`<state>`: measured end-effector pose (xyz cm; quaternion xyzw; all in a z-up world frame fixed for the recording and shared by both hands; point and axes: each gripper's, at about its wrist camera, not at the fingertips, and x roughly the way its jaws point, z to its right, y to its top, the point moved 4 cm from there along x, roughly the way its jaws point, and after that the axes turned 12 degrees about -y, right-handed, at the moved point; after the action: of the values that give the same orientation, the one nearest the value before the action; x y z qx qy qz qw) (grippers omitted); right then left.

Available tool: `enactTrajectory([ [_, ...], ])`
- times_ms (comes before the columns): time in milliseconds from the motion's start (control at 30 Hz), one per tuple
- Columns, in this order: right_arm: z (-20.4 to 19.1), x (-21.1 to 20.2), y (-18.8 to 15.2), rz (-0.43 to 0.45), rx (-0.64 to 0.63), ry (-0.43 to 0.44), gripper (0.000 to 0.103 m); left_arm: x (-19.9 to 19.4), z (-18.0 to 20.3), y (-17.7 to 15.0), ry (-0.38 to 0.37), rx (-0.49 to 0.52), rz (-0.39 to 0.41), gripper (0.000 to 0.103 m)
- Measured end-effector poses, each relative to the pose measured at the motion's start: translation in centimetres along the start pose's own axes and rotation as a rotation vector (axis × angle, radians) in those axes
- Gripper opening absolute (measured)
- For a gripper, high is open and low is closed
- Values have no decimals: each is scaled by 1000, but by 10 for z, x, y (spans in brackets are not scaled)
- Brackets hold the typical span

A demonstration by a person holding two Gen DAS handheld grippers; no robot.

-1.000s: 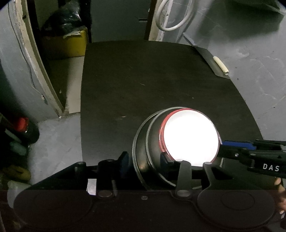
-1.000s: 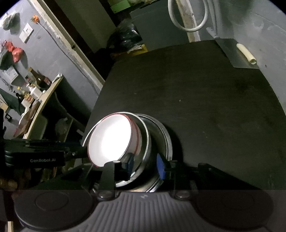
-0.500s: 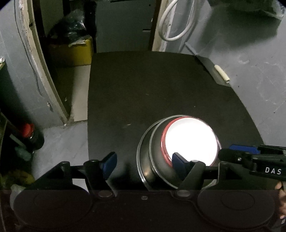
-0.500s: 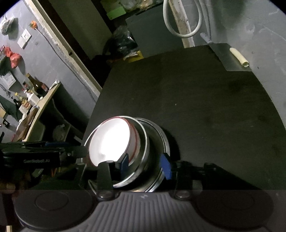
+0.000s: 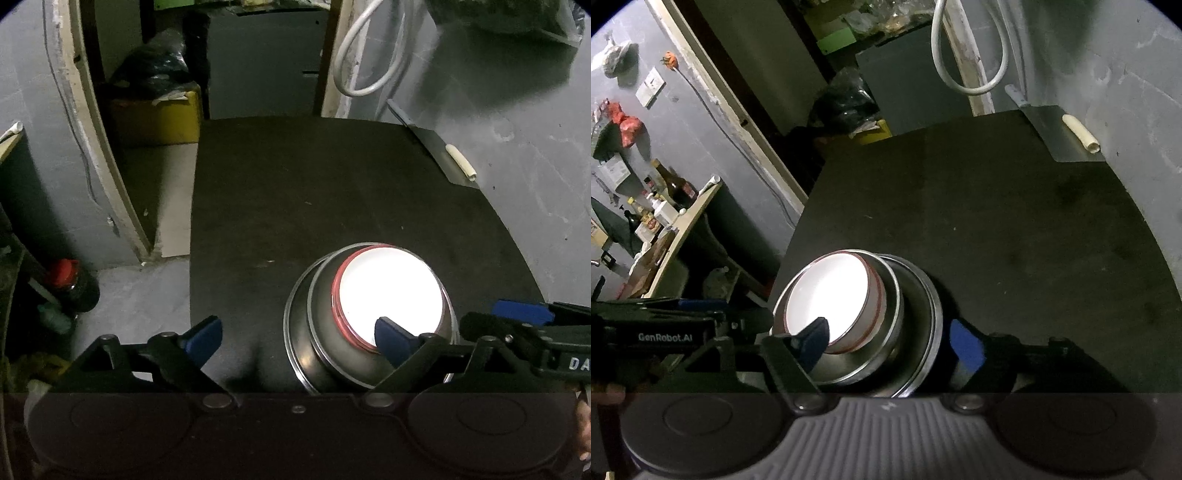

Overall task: Organize plates and bowls
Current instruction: 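Open both tools and lift them away from the stacked bowls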

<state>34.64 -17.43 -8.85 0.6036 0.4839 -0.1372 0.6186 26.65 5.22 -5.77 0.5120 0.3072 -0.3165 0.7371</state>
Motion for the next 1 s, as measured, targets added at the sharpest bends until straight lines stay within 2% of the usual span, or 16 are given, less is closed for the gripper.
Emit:
enactTrajectory([
  [100,1,-6,0,18,-5,7,89,-4,1,-2,10,-20,15,100],
  [133,1,-8,-1,24,-5,7,94,-5,1,-3,16,-26,20,102],
  [300,6,-15,0,51,14,6,103,-15,3,-8,28,-51,57,102],
  [700,4,-32,3,190,-1,-2,103,-36,5,-14,74,-87,156,102],
  [1000,8,-34,0,206,-24,2,103,-43,11,-20,111,-115,189,102],
])
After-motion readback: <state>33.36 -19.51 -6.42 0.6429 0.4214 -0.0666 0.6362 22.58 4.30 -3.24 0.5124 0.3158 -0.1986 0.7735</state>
